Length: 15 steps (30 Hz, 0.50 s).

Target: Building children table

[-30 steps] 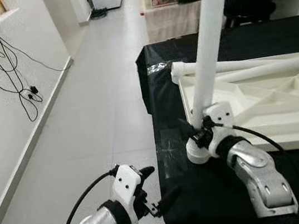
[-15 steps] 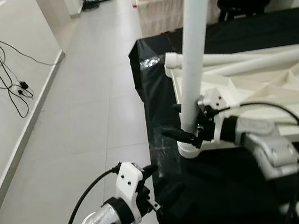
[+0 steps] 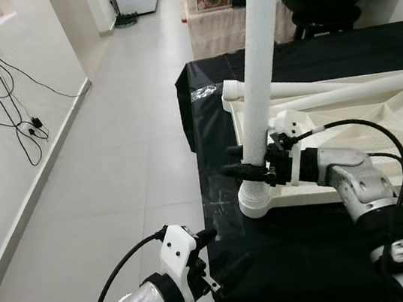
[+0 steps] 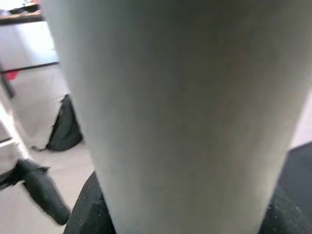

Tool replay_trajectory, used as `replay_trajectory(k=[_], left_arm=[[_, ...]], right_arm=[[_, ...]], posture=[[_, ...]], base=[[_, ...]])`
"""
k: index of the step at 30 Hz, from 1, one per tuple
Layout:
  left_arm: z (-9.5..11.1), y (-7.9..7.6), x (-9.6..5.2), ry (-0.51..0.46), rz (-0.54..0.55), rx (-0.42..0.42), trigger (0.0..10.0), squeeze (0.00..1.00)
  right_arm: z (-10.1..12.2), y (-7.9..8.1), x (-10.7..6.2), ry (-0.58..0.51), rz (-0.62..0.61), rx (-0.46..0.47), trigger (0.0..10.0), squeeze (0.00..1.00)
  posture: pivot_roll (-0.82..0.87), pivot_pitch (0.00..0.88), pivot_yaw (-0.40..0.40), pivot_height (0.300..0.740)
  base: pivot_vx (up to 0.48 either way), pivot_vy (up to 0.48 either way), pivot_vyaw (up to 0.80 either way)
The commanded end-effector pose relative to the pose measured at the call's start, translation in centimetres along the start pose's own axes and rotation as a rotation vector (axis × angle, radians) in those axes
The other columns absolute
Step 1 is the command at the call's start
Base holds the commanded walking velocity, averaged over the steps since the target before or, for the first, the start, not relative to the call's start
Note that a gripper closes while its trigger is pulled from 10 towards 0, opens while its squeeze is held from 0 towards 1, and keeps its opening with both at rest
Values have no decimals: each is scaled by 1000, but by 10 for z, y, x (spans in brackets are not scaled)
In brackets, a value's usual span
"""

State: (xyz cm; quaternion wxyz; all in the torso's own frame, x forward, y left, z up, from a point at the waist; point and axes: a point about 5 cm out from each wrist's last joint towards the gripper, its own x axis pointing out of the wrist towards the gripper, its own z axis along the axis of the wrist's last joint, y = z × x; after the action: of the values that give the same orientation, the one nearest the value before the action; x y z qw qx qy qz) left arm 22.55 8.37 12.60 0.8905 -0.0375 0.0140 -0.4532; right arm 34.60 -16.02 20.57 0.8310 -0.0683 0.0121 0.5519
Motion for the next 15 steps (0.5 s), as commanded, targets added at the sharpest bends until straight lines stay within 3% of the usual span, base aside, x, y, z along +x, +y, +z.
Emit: replay_trajectory(k=[1,4,7,8,9,10,11,12,13,14,15], left_arm=[[-3,-2,-1,8,-1,-17,10000,0],[-3,-2,-2,8,-2,-18,10000,0],[-2,-1,-5,5,-1,-19,10000,0],[-2,-1,-5,5,-1,-19,10000,0],[-1,0,-7,5,0,-19,10000,0],[-1,0,-7,5,0,-19,10000,0],[0,1,-8,4,1,-19,10000,0],[0,2,-9,5,-1,-21,10000,0],[0,3,-9,6,-3,-22,10000,0],[0,3,-9,6,-3,-22,10000,0],[0,4,-9,8,-7,-22,10000,0]], right_arm=[[-5,8,6,1,72,17,0,0],[-7,9,2,-4,10,7,0,0],[-18,13,2,6,-189,27,0,0],[-18,13,2,6,-189,27,0,0],[-25,17,6,6,-368,51,0,0],[-25,17,6,6,-368,51,0,0],[-39,31,8,31,-599,87,0,0],[-48,53,13,55,-707,92,0,0],[-51,69,14,65,-770,93,0,0],[-51,69,14,65,-770,93,0,0],[-51,79,20,72,-748,89,0,0]], posture=[[-48,128,18,740],[-51,135,18,740],[-64,150,14,740],[-64,150,14,740],[-70,157,13,740],[-70,157,13,740],[-82,165,22,740],[-83,172,34,740],[-83,172,34,740],[-83,172,34,740],[-100,164,44,740]], base=[[0,0,0],[0,0,0],[0,0,0],[0,0,0],[0,0,0],[0,0,0],[0,0,0],[0,0,0],[0,0,0],[0,0,0],[0,0,0]])
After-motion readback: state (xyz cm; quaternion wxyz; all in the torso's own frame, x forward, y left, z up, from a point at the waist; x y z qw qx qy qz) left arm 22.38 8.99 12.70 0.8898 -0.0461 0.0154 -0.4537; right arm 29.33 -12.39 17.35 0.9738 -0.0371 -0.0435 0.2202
